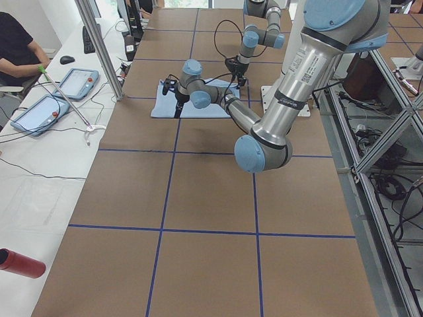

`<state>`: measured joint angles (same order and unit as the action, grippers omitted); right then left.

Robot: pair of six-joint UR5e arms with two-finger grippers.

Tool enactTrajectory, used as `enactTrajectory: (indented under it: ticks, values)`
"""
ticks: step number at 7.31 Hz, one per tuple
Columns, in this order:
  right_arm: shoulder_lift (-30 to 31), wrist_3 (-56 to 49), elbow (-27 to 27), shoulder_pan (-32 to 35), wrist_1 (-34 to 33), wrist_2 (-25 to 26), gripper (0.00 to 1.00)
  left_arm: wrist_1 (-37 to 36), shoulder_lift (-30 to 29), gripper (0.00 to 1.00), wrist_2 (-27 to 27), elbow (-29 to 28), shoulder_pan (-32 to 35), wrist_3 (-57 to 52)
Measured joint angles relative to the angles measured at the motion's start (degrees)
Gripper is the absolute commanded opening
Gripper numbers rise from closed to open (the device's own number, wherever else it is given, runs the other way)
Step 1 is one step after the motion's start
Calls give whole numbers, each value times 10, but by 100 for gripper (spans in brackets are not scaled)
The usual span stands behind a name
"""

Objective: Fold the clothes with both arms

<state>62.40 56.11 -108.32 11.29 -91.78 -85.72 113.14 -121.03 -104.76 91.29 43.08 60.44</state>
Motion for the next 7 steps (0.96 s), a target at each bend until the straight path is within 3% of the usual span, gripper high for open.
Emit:
enactTrajectory:
  ticks: [5,7]
  values:
    - [2,-54,-2,-13,-15,15,33,0,0,100,0,-2,-2,0]
    - [2,-55,-2,-15,-15,17,10,0,0,100,0,-2,-3,-1]
